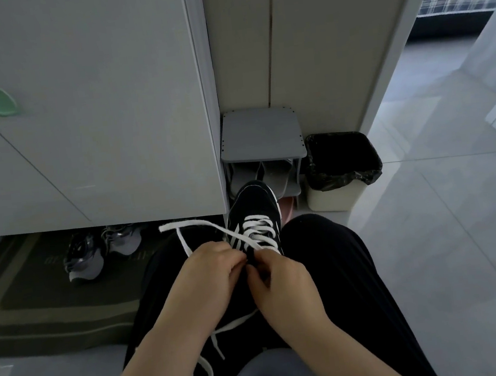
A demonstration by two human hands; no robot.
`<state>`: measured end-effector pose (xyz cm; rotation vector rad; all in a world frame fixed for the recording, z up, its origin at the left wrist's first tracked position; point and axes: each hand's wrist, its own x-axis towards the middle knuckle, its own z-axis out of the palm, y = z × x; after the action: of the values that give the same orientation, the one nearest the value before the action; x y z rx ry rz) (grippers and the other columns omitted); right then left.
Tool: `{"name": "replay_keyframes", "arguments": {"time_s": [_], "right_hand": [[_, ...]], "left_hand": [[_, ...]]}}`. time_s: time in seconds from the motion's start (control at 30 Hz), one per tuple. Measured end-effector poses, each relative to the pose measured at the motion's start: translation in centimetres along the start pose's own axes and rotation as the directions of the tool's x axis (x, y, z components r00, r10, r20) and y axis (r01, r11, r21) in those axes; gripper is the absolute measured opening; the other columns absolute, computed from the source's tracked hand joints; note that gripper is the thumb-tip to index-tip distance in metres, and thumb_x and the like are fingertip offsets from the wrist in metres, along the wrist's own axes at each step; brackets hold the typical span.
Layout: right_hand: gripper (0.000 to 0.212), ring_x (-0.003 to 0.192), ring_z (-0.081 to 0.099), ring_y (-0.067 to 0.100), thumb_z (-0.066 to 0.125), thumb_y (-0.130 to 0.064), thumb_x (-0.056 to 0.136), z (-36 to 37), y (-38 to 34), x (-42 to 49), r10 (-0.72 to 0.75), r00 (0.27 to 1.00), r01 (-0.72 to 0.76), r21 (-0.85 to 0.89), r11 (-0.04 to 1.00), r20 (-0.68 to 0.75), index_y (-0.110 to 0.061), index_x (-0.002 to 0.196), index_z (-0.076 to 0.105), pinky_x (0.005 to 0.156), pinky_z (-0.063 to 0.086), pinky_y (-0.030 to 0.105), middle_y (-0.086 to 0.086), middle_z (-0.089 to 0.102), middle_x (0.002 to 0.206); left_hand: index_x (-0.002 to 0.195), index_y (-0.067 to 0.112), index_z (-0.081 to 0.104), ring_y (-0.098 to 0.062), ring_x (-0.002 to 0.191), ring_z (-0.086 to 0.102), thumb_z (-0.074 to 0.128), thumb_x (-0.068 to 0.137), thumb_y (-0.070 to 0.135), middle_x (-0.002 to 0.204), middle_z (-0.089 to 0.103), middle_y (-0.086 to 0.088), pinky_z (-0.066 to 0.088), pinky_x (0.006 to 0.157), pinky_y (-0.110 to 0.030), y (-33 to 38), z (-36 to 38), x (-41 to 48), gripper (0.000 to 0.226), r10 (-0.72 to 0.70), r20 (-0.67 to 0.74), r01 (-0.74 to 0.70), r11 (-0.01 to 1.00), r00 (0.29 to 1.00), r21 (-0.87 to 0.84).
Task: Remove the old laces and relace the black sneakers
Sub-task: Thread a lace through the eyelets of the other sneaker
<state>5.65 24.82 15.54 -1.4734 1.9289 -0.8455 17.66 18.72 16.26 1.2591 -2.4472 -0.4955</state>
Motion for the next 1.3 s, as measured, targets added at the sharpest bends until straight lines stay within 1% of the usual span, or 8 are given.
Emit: {"name": "replay_keyframes", "arguments": {"time_s": [0.33, 0.57, 0.7, 0.9, 1.0, 1.1, 1.17, 1.3], "right_hand": [[0.014, 0.059, 0.065, 0.005, 0.057, -0.021, 0.090, 0.2, 1.2, 0.1, 0.022, 0.997, -0.011, 0.152, 0.988, -0.070, -0.024, 0.093, 0.070, 0.065, 0.054, 0.025, -0.003, 0.069, 0.071], [0.014, 0.064, 0.066, 0.004, 0.067, -0.015, 0.083, -3.8, 0.7, -0.3, 0.001, 0.957, 0.098, 0.327, 0.940, -0.291, -0.027, 0.077, 0.072, 0.065, 0.055, 0.026, -0.010, 0.071, 0.069], [0.019, 0.069, 0.066, 0.007, 0.063, -0.012, 0.082, -10.2, -0.8, -0.5, 0.139, 0.893, 0.240, 0.715, 0.656, -0.427, -0.023, 0.069, 0.073, 0.068, 0.053, 0.016, -0.003, 0.072, 0.071], [0.028, 0.069, 0.065, 0.010, 0.039, -0.019, 0.094, -14.6, -0.3, -1.0, 0.120, 0.940, 0.305, 0.943, 0.131, -0.320, -0.024, 0.071, 0.054, 0.071, 0.055, 0.024, -0.006, 0.066, 0.069], [0.026, 0.047, 0.043, 0.005, 0.045, -0.016, 0.084, -12.5, -0.5, -0.8, 0.019, 0.957, 0.250, 0.860, 0.444, -0.288, -0.025, 0.061, 0.054, 0.055, 0.048, 0.018, -0.009, 0.046, 0.050], [0.003, 0.066, 0.057, -0.001, 0.062, -0.029, 0.084, -7.2, -0.1, 0.6, -0.196, 0.979, 0.203, 0.157, 0.967, -0.060, -0.029, 0.081, 0.063, 0.064, 0.047, 0.016, -0.013, 0.063, 0.074], [0.016, 0.086, 0.060, 0.003, 0.059, -0.036, 0.088, -4.0, 0.6, 1.3, -0.216, 0.973, 0.229, -0.240, 0.943, 0.079, -0.032, 0.103, 0.064, 0.074, 0.049, 0.021, -0.012, 0.064, 0.097], [0.015, 0.087, 0.060, 0.009, 0.058, -0.033, 0.089, -2.8, 0.7, 1.8, -0.230, 0.973, 0.231, -0.247, 0.941, 0.031, -0.028, 0.096, 0.071, 0.071, 0.047, 0.024, -0.010, 0.063, 0.092]], "left_hand": [[0.083, 0.017, 0.072, -0.010, 0.063, 0.063, 0.080, 0.032, 0.005, 0.066, 0.059, 0.008, 0.054, 0.075, -0.032, 0.5, 0.2, -0.8, 0.053, 0.126, 0.071, -0.140, 0.953, 0.989, 0.268], [0.096, 0.027, 0.063, -0.014, 0.089, 0.057, 0.059, 0.085, 0.020, 0.089, 0.061, 0.013, 0.035, 0.105, -0.044, 0.0, -1.5, 0.2, 0.014, 0.002, -0.140, 0.014, 0.994, 0.990, 0.108], [0.113, 0.032, 0.053, -0.008, 0.119, 0.040, 0.049, 0.093, 0.026, 0.113, 0.053, 0.017, 0.003, 0.116, -0.033, -0.2, -2.2, 2.5, 0.021, -0.105, 0.087, 0.085, 0.976, 0.991, 0.201], [0.089, 0.025, 0.050, -0.013, 0.088, 0.039, 0.045, 0.093, 0.027, 0.078, 0.048, 0.012, 0.034, 0.081, -0.027, -1.4, -3.5, 3.6, 0.006, -0.079, 0.180, 0.050, 0.986, 0.981, 0.160], [0.088, 0.024, 0.047, -0.014, 0.084, 0.045, 0.044, 0.094, 0.025, 0.081, 0.055, 0.004, 0.037, 0.073, -0.027, -1.2, -5.3, 2.9, 0.006, -0.083, 0.199, 0.070, 0.995, 0.976, 0.071], [0.082, 0.027, 0.050, -0.012, 0.075, 0.052, 0.050, 0.093, 0.028, 0.076, 0.059, 0.006, 0.039, 0.066, -0.025, -0.3, -6.5, 2.3, 0.011, -0.085, 0.234, 0.097, 0.994, 0.969, -0.039], [0.081, 0.028, 0.055, -0.007, 0.064, 0.054, 0.054, 0.091, 0.031, 0.069, 0.061, 0.006, 0.043, 0.064, -0.025, 0.1, -7.1, 2.1, 0.010, -0.114, 0.259, 0.155, 0.977, 0.959, -0.143], [0.086, 0.021, 0.064, 0.001, 0.058, 0.052, 0.052, 0.093, 0.020, 0.061, 0.060, 0.009, 0.041, 0.062, -0.012, 0.2, -8.0, 2.3, 0.014, -0.172, 0.279, 0.280, 0.866, 0.945, -0.413]]}}
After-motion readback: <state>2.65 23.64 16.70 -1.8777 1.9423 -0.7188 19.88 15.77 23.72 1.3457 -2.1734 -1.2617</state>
